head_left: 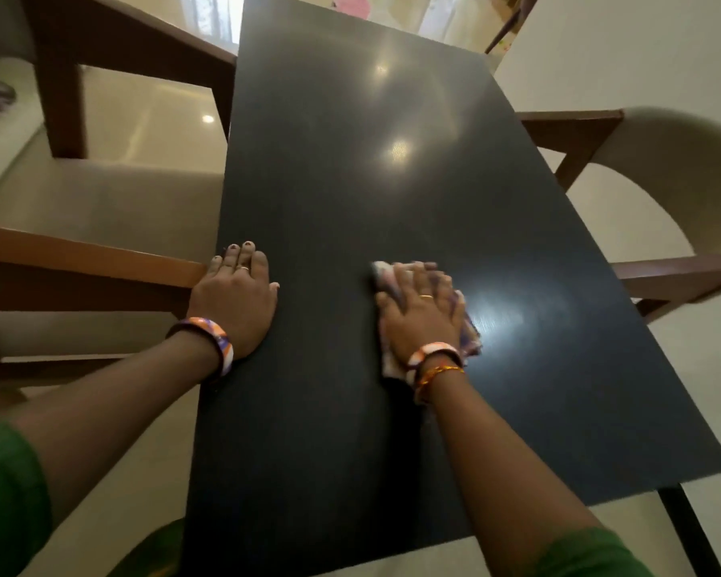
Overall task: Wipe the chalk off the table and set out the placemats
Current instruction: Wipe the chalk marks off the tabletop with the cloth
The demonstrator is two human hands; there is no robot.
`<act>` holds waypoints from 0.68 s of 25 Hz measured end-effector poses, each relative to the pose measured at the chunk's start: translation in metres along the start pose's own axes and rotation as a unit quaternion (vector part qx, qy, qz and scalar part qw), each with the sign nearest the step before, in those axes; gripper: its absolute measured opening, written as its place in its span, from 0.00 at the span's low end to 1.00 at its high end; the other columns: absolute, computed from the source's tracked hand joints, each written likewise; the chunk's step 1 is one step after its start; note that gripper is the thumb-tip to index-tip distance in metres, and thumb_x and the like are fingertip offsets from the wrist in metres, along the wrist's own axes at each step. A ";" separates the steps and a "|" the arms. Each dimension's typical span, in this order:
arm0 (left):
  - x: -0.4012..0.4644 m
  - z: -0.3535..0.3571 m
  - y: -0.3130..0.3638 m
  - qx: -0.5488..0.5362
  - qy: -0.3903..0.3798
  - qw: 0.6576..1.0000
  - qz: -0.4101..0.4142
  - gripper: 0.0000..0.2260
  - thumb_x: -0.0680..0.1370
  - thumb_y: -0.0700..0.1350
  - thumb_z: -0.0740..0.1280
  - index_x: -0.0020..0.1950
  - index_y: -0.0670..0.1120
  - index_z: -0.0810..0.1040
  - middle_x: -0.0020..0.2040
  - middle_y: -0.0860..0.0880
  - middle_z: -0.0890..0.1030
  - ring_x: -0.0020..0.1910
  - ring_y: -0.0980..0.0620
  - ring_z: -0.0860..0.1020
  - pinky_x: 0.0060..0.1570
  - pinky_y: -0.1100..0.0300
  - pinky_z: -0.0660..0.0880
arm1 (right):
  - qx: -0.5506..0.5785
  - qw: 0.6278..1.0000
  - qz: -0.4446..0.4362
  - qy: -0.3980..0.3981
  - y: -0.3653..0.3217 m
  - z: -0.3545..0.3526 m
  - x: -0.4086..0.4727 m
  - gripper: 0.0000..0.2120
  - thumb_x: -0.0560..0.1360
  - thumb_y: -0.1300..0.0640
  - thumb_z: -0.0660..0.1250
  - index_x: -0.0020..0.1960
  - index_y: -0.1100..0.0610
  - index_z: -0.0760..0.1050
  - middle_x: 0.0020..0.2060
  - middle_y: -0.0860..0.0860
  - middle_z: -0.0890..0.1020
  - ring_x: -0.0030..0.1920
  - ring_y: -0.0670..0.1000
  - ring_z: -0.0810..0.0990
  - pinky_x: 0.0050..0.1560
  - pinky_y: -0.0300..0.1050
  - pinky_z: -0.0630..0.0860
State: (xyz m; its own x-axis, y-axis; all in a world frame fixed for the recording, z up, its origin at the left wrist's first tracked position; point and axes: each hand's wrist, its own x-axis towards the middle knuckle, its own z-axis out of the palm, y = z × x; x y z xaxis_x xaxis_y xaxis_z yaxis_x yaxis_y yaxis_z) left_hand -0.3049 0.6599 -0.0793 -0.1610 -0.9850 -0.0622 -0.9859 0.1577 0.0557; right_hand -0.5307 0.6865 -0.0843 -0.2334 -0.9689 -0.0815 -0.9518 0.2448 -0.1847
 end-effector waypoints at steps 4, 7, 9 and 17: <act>-0.001 -0.007 0.011 -0.008 -0.024 0.999 -0.043 0.24 0.81 0.49 0.53 0.75 0.40 0.56 0.75 0.42 0.59 0.74 0.44 0.58 0.71 0.52 0.59 | 0.014 0.965 0.261 0.009 0.095 -0.033 0.038 0.26 0.80 0.41 0.48 0.77 0.43 0.51 0.78 0.52 0.50 0.76 0.62 0.43 0.72 0.64 0.40; 0.010 -0.016 0.039 -0.062 -0.033 0.988 -0.139 0.23 0.80 0.46 0.58 0.74 0.40 0.59 0.75 0.40 0.59 0.73 0.42 0.60 0.68 0.50 0.63 | 0.006 0.978 0.208 -0.005 0.079 -0.030 0.061 0.26 0.80 0.42 0.49 0.77 0.45 0.51 0.78 0.53 0.48 0.75 0.64 0.41 0.71 0.67 0.38; 0.025 -0.018 0.065 -0.087 -0.027 0.979 -0.181 0.22 0.80 0.45 0.59 0.73 0.41 0.61 0.75 0.40 0.58 0.73 0.42 0.59 0.68 0.48 0.63 | 0.007 1.000 0.000 -0.027 0.039 -0.015 0.076 0.27 0.80 0.42 0.51 0.77 0.43 0.51 0.78 0.50 0.46 0.76 0.62 0.39 0.71 0.65 0.35; 0.061 -0.009 0.212 -0.105 0.034 0.977 -0.184 0.19 0.80 0.42 0.59 0.71 0.43 0.65 0.75 0.44 0.61 0.74 0.47 0.58 0.71 0.53 0.57 | 0.033 0.981 -0.184 -0.042 0.090 -0.027 0.203 0.26 0.79 0.42 0.49 0.77 0.43 0.51 0.78 0.47 0.48 0.76 0.60 0.39 0.69 0.67 0.33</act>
State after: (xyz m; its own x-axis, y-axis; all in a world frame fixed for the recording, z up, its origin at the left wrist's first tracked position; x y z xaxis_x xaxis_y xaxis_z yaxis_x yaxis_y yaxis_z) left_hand -0.5230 0.6322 -0.0623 0.2124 -0.9759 -0.0504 -0.9442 -0.2183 0.2466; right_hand -0.6690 0.5107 -0.0911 0.1435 -0.9866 -0.0772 -0.9528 -0.1166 -0.2804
